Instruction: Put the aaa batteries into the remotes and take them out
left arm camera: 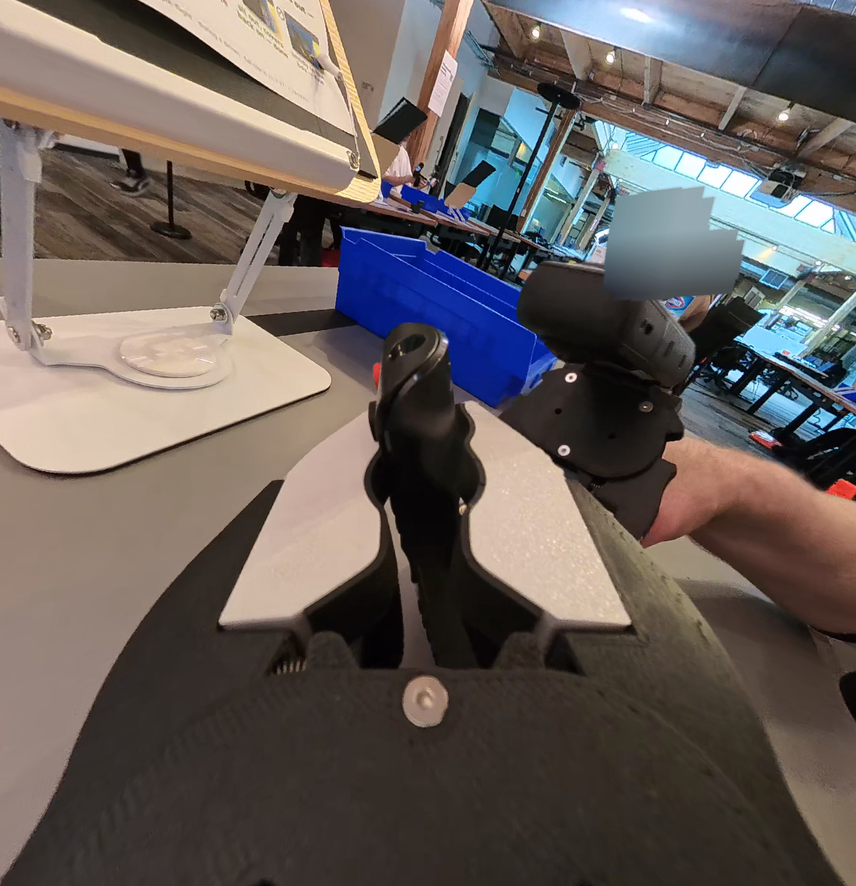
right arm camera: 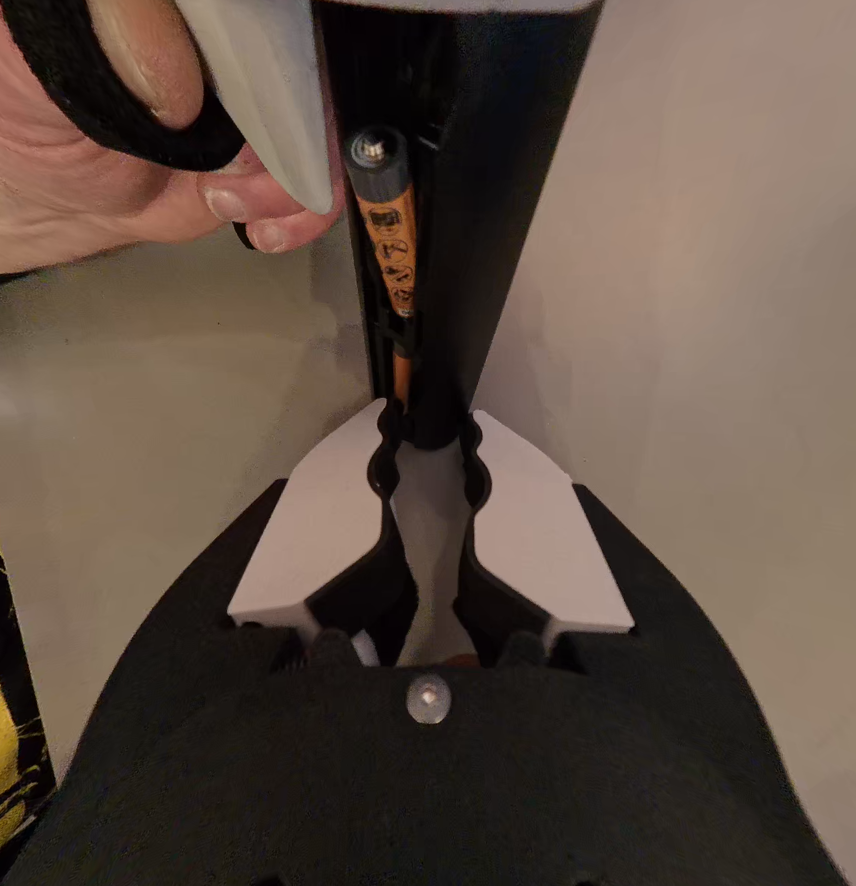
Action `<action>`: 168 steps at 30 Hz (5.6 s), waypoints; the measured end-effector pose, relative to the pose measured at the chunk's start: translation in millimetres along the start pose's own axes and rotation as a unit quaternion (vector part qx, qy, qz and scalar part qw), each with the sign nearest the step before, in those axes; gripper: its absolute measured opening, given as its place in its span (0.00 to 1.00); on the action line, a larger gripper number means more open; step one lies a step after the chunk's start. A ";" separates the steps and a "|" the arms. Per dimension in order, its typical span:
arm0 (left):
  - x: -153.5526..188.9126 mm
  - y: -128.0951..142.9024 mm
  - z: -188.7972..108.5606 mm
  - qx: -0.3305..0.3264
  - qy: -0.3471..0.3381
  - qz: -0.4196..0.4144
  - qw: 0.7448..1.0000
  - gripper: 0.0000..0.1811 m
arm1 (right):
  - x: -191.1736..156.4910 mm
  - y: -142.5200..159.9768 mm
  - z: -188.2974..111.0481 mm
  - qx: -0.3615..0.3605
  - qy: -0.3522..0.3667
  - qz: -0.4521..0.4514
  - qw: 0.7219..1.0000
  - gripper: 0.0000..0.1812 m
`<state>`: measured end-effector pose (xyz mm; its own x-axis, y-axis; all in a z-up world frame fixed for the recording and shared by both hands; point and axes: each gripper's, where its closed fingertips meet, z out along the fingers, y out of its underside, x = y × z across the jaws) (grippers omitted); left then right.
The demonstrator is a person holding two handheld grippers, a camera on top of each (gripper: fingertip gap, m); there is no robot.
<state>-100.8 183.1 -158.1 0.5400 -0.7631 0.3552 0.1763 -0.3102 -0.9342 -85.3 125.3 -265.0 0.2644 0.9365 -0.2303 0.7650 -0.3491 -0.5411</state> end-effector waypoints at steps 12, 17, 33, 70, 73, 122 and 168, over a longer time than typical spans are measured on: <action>-14.9 -5.0 -10.5 0.006 -0.034 0.010 0.999 0.14 | 6.5 -10.5 8.8 -0.011 0.048 -0.040 0.998 0.15; -12.9 -7.7 -9.4 0.010 -0.024 0.005 1.000 0.14 | 7.5 -31.7 -22.5 0.148 -0.005 0.049 0.988 0.22; 10.3 -12.5 -4.7 0.008 -0.027 0.097 0.995 0.14 | 3.4 -6.4 6.5 0.050 -0.041 0.105 0.992 0.08; -27.5 -10.5 -10.4 0.039 -0.031 -0.010 0.999 0.14 | 16.2 -34.1 6.8 0.119 0.005 0.005 0.993 0.20; -35.3 -9.0 -12.0 0.036 -0.037 -0.024 0.998 0.14 | 13.6 -35.3 8.6 0.112 -0.013 -0.009 0.994 0.18; -42.4 -25.4 -21.5 0.077 -0.064 -0.017 0.995 0.14 | 42.3 60.2 -45.7 -0.100 0.070 -0.130 0.984 0.23; -50.2 -18.0 -21.0 0.077 -0.039 -0.093 0.992 0.14 | 8.7 101.6 -62.7 -0.104 0.089 -0.075 0.988 0.12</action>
<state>-148.4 215.0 -158.5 0.5476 -0.6524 0.5239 0.3992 -0.3466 -0.8488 31.5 100.0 -271.2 0.2243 0.9745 -0.0037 0.9026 -0.2091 -0.3764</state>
